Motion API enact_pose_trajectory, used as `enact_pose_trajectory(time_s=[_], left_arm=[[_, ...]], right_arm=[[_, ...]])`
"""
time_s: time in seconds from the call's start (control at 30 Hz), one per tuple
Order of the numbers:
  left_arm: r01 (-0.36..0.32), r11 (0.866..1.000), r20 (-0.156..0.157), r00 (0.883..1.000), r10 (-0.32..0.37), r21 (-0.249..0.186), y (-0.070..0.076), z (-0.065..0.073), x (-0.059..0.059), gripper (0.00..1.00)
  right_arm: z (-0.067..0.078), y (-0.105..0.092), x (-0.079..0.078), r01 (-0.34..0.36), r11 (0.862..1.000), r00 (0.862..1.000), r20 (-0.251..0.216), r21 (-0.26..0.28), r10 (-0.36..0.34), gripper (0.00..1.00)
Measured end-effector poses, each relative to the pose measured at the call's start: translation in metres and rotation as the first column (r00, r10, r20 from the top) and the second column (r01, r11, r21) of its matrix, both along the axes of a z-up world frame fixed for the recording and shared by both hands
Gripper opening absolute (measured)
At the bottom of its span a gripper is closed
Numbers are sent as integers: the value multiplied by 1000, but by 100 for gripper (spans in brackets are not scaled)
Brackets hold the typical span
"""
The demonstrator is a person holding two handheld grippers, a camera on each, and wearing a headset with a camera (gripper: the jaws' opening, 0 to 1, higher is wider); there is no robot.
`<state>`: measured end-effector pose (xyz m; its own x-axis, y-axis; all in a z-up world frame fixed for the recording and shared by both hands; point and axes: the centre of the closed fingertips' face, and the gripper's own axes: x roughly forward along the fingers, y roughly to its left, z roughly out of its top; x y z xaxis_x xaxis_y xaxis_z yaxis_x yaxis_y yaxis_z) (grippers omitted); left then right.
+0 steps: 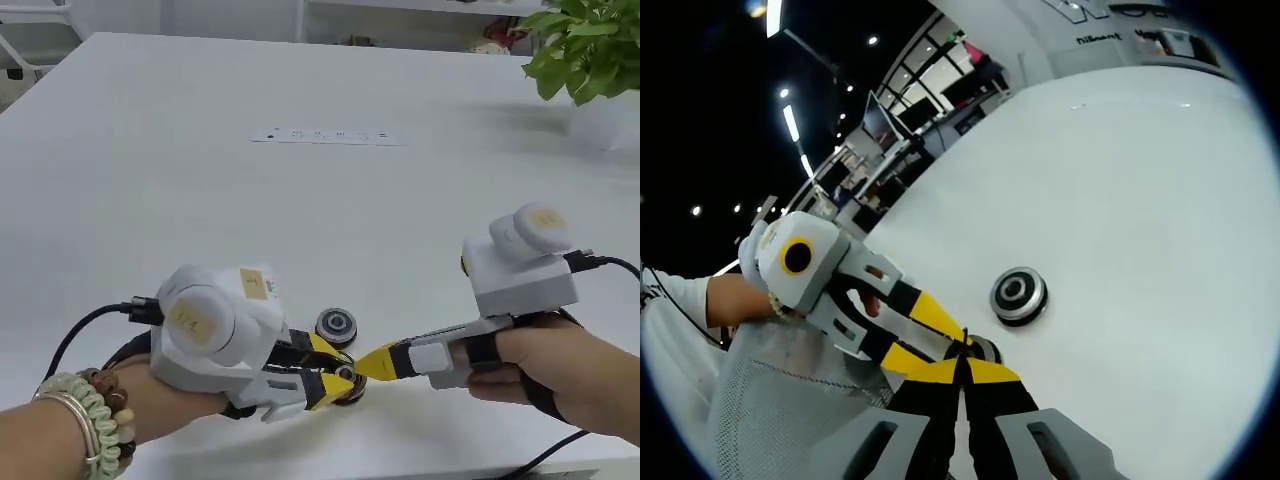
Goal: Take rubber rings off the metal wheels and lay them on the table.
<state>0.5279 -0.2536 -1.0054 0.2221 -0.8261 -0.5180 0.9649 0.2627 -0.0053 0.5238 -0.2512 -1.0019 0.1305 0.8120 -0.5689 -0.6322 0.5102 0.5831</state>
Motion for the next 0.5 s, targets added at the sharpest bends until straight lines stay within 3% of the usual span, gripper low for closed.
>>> enact_pose_trajectory(time_s=[0.2,0.3,0.4,0.5], left_arm=[[11,1000,-12,1000,-11,-6,5,11,2,15],[23,1000,35,999,-23,-12,6,22,4,20],[40,999,44,998,-39,-11,11,31,2,25],[75,997,74,994,-76,10,15,35,-2,27]], right_arm=[[0,1,-3,-9,1000,1000,4,-12,9,0],[2,2,-4,-9,1000,1000,6,-7,9,0],[3,2,-3,-10,1000,1000,9,-6,10,0],[5,3,-3,-8,1000,1000,11,2,8,0]])
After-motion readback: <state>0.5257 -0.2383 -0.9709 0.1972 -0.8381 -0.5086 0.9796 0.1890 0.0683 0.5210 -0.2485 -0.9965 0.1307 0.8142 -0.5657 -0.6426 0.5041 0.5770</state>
